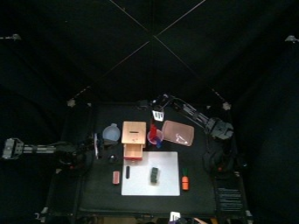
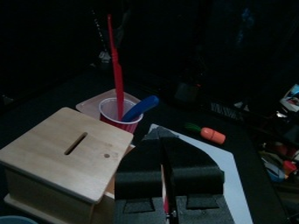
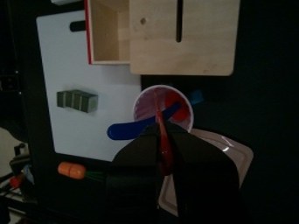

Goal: Place sushi on board then cut the sushi with the knife then place the pieces on the plate
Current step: Grasp knife edge with left hand

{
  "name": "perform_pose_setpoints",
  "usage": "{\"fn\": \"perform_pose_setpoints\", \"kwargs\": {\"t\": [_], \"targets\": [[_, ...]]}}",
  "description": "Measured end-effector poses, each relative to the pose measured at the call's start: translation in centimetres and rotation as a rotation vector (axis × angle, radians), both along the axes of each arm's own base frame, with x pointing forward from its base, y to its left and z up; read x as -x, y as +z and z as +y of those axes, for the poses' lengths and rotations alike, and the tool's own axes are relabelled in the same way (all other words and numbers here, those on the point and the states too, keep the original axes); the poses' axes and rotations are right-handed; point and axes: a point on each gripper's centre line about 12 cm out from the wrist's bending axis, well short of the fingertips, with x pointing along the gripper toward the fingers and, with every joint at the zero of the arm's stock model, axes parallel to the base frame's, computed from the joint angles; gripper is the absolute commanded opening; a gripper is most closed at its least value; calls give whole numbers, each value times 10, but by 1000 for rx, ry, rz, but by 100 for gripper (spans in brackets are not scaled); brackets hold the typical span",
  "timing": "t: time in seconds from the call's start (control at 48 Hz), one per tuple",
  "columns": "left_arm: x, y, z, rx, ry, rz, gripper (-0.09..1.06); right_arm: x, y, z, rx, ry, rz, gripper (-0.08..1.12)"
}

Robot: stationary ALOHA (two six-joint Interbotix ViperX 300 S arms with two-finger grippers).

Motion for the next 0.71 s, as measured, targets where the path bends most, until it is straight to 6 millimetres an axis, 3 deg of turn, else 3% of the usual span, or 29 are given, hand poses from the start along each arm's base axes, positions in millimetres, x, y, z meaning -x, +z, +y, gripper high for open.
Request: {"fn": "perform_pose_setpoints", "kwargs": {"t": [0.417,0.562,0.708], "targets": [[0,0,0,1,1,-2,19,11,34,18,30,-92,-100,39],[0,0,-1,1,-4,0,19,15,46,36,49,-106,-160,39],[0,1,-1,-2,-7,-4,19,17,45,60,52,-110,-209,39]]}}
